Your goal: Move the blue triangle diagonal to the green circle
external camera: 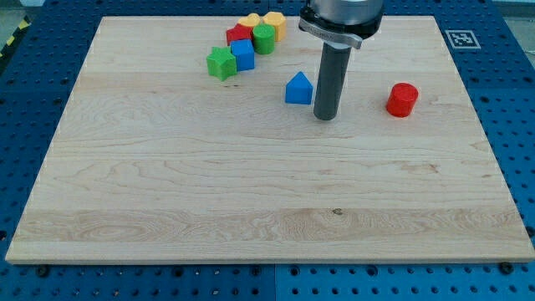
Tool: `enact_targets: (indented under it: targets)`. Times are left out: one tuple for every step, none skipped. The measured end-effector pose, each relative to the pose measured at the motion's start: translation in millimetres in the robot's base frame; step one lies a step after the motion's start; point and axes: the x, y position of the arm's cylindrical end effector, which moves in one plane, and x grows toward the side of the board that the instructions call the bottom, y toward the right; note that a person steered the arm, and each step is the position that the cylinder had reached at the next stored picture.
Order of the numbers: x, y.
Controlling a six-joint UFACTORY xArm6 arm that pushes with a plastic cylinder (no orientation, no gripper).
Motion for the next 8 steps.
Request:
enact_targets:
  targets:
    - [-2.2, -14.9]
    - [-4.1, -25.5]
    - [-4.6, -25.5]
    - [-18.1, -25.5]
    - [-27.9, -25.5]
    - [-35.3, -30.5]
    - [-48.1, -47.0]
    - [-70.8, -58.7]
